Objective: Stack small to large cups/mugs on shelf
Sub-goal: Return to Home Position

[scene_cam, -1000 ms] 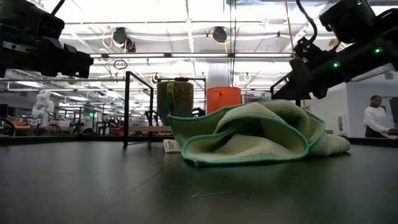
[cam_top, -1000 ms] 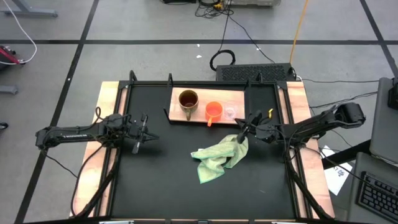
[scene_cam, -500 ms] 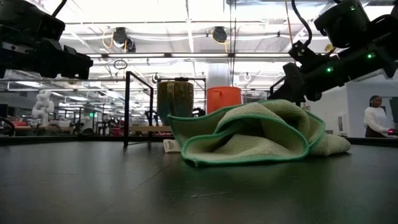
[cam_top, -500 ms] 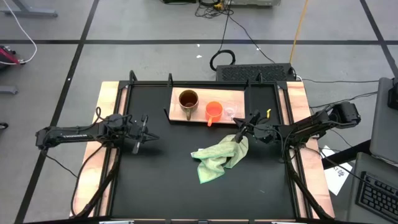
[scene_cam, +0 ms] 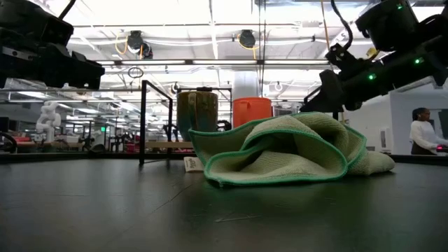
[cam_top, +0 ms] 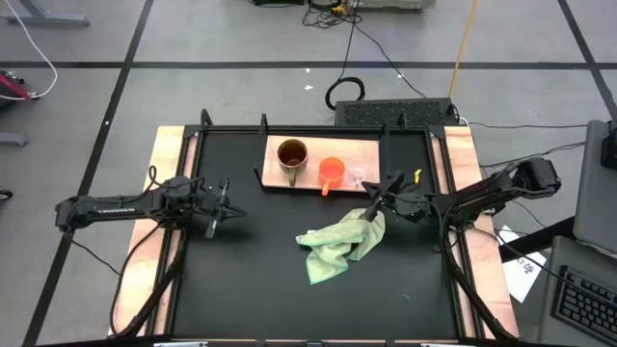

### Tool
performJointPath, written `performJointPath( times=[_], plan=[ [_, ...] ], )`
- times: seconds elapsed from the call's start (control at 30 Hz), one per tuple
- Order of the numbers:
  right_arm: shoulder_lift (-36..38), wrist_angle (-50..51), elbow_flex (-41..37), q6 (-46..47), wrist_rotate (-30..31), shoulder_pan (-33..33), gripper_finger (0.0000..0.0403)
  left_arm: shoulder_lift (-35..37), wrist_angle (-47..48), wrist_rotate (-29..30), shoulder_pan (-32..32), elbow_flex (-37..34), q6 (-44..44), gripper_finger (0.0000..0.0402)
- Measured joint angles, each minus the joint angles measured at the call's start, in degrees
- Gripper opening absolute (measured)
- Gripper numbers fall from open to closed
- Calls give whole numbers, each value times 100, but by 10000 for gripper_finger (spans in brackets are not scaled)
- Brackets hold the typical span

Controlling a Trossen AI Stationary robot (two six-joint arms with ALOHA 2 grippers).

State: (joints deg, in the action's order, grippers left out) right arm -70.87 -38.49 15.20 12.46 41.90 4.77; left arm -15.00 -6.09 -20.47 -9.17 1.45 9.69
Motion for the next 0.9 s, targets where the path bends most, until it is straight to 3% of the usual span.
performJointPath(
  times=[0.37, 0.57, 0.9],
  plan=[
    [1583, 796, 2, -735, -60, 541, 0, 0, -5, 0, 0, 0, -101, 21],
    [2355, 1218, 2, -900, -1162, 646, 0, 2, -9, -3, 0, 0, -30, 21],
    [3345, 1923, 2, -1142, -1253, 975, 0, 9, -280, -141, 0, 0, 585, 2]
  ],
)
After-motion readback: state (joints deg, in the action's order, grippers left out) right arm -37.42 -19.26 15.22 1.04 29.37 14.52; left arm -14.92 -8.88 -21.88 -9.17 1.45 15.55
